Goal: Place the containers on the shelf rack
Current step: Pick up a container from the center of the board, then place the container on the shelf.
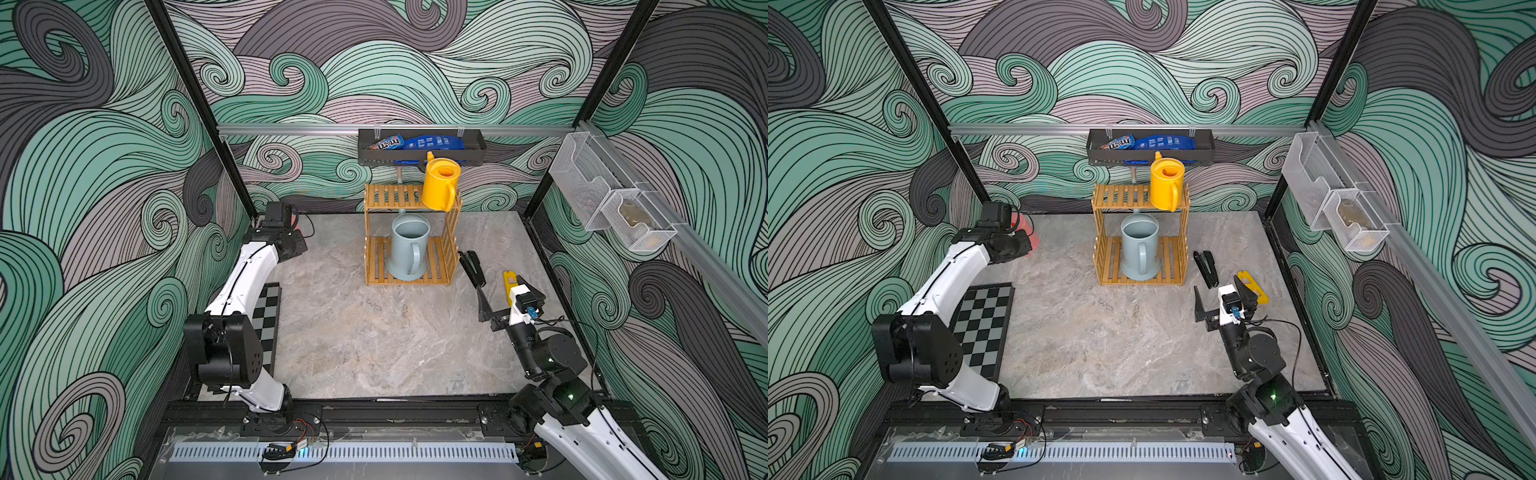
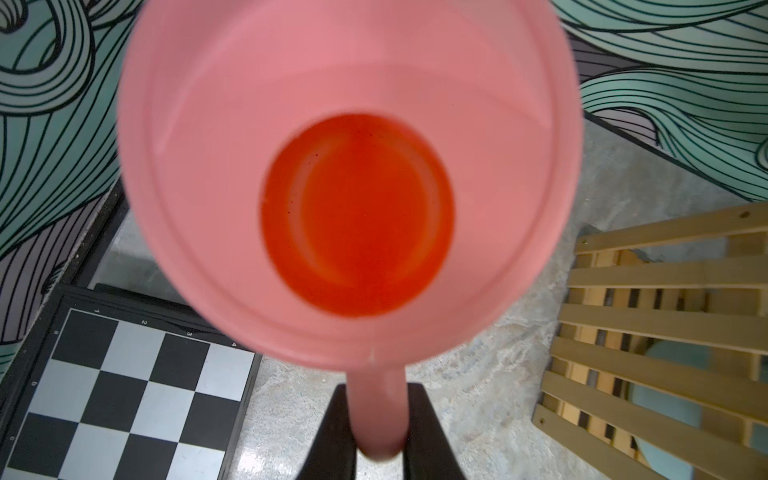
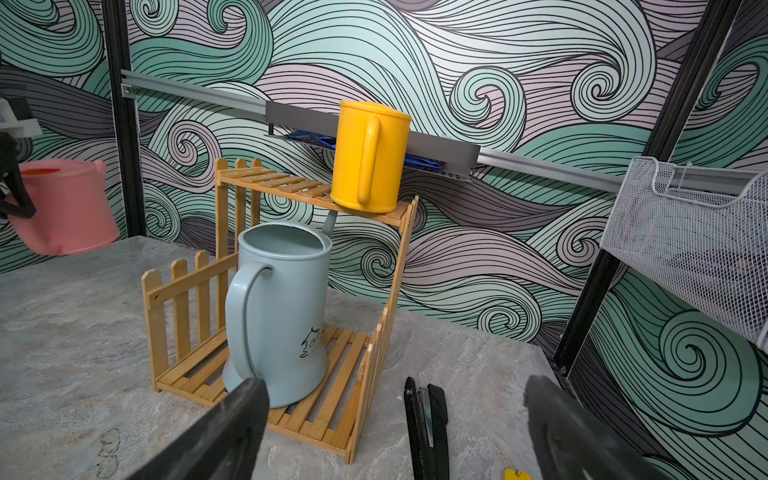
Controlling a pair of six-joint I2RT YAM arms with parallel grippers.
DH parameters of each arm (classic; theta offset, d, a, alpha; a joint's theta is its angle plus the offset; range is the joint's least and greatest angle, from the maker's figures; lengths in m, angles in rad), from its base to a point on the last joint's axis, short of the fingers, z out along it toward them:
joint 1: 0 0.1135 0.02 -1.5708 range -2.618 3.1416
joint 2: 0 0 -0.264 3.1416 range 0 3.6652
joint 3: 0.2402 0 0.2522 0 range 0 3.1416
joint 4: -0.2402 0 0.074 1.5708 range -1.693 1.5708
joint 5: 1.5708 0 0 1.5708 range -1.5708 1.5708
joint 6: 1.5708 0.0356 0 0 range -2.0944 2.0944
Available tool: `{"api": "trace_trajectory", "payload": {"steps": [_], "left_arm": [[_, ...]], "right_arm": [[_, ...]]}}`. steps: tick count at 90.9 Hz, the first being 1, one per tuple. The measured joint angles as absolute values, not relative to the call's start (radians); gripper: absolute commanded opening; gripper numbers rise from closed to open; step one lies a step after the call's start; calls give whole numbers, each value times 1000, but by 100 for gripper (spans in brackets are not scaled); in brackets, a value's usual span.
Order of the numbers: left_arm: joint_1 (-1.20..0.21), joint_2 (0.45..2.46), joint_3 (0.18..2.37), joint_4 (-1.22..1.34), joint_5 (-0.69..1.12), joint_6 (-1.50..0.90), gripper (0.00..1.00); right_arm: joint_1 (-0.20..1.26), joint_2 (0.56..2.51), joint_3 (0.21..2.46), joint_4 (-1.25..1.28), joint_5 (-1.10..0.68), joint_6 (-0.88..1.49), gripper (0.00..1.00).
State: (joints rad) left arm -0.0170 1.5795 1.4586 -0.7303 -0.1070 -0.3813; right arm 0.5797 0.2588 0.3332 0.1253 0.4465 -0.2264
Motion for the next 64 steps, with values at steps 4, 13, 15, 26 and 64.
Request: {"api": "trace_trajectory", "payload": {"steps": [4, 13, 15, 26, 64], "left_arm": [[-25, 1579, 1487, -753, -97, -369, 0], [-47, 1578, 1544, -801, -71, -342, 0], [-53, 1575, 1557, -809, -66, -334, 0], [-91, 1560, 1617, -844, -45, -305, 0], [-241, 1514, 1792, -876, -11, -289, 0]], "right_arm": [[580, 258, 333, 125, 448, -226, 99], [580, 258, 333, 126, 448, -226, 99], [580, 258, 333, 126, 448, -226, 99], [580, 258, 333, 126, 450, -226, 99], [579, 259, 331, 128, 461, -226, 99]]}}
